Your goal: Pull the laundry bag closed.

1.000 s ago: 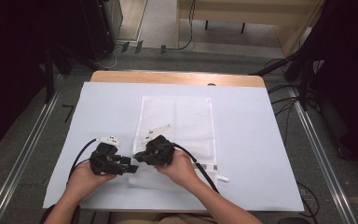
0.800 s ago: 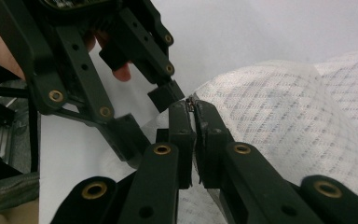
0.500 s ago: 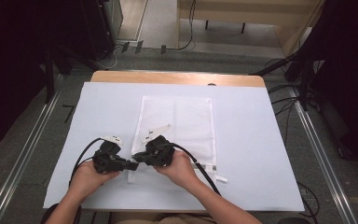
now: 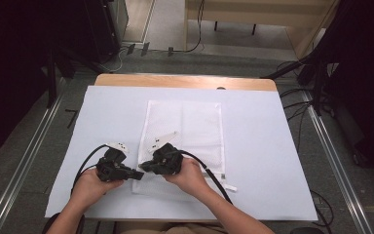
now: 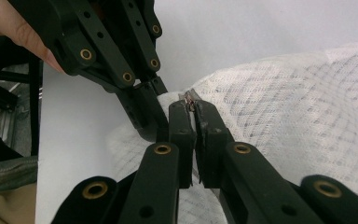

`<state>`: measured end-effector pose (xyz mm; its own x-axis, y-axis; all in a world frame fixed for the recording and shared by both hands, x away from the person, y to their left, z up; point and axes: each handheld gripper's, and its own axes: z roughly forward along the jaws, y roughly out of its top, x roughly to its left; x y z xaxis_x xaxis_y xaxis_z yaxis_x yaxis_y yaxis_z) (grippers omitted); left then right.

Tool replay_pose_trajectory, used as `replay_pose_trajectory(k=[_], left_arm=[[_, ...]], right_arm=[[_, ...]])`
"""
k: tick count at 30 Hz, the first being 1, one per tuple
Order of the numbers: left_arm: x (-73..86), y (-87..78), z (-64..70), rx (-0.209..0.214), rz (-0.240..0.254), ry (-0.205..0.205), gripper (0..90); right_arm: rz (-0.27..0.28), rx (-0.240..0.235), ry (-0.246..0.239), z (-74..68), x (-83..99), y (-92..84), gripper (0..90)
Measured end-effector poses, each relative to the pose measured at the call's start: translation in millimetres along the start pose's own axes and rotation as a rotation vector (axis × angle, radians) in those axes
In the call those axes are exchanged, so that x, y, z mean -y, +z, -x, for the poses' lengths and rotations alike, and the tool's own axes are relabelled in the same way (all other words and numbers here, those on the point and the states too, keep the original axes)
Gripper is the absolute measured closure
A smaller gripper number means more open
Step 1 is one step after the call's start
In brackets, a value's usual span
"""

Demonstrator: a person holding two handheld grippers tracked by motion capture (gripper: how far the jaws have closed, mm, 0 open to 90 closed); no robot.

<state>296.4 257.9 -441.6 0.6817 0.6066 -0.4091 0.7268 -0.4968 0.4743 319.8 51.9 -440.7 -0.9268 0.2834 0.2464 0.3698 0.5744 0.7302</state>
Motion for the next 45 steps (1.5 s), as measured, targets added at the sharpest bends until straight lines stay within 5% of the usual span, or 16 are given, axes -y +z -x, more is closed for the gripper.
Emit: replay_pose_trajectory(k=[7,14,18,25,33,45], left_arm=[[0.3,-3.5,-0.5,-0.025,0.003,-0.001,90.0],[0.3,-3.2,-1.5,-0.005,0.009,0.009,89.3],[-0.3,-2.6,-2.0,0.000,0.013,0.011,80.8],[-1.9,-3.8,0.3,-0.002,0.013,0.022,89.7],[-0.4,-4.9,0.3,-0.021,-0.006,0.012,90.0],[-1.0,-9.6,2.9,-0.030,0.014,0.016,90.0]], right_arm=[[0.001,-0.004,-0.002,1.4,2.3,-1.4,88.1],[0.009,-0.022,0.018,2.0,2.7,-2.3,88.1],[0.015,-0.022,0.011,0.5,1.4,-2.5,88.1],[0.015,-0.047,0.034,3.0,2.3,-0.6,87.8],[-0.014,-0.038,-0.031,2.7,5.2,-2.1,88.2],[0.003,-0.026,-0.044,-0.1,10.5,-6.1,88.6]])
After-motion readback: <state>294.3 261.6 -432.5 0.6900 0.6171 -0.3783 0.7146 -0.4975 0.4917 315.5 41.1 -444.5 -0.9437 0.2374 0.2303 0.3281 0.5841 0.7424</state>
